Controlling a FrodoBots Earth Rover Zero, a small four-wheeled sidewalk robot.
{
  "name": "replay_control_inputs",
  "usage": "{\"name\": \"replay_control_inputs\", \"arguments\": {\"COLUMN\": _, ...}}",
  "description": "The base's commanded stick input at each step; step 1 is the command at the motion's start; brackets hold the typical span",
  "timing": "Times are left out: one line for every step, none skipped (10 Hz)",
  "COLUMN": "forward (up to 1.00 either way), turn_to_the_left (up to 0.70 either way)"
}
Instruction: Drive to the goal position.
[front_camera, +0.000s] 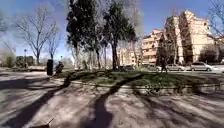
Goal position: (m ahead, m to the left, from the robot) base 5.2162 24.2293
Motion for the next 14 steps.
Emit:
{"name": "replay_control_inputs", "arguments": {"forward": 0.70, "turn_to_the_left": 0.16}}
{"name": "replay_control_inputs", "arguments": {"forward": 0.70, "turn_to_the_left": 0.35}}
{"name": "replay_control_inputs", "arguments": {"forward": 0.70, "turn_to_the_left": 0.35}}
{"name": "replay_control_inputs", "arguments": {"forward": 0.70, "turn_to_the_left": 0.35}}
{"name": "replay_control_inputs", "arguments": {"forward": 0.70, "turn_to_the_left": 0.35}}
{"name": "replay_control_inputs", "arguments": {"forward": 0.70, "turn_to_the_left": 0.35}}
{"name": "replay_control_inputs", "arguments": {"forward": 0.70, "turn_to_the_left": 0.35}}
{"name": "replay_control_inputs", "arguments": {"forward": 0.70, "turn_to_the_left": 0.35}}
{"name": "replay_control_inputs", "arguments": {"forward": 0.70, "turn_to_the_left": 0.35}}
{"name": "replay_control_inputs", "arguments": {"forward": 0.70, "turn_to_the_left": 0.35}}
{"name": "replay_control_inputs", "arguments": {"forward": 0.70, "turn_to_the_left": 0.35}}
{"name": "replay_control_inputs", "arguments": {"forward": 0.70, "turn_to_the_left": 0.35}}
{"name": "replay_control_inputs", "arguments": {"forward": 0.70, "turn_to_the_left": 0.35}}
{"name": "replay_control_inputs", "arguments": {"forward": 0.70, "turn_to_the_left": 0.35}}
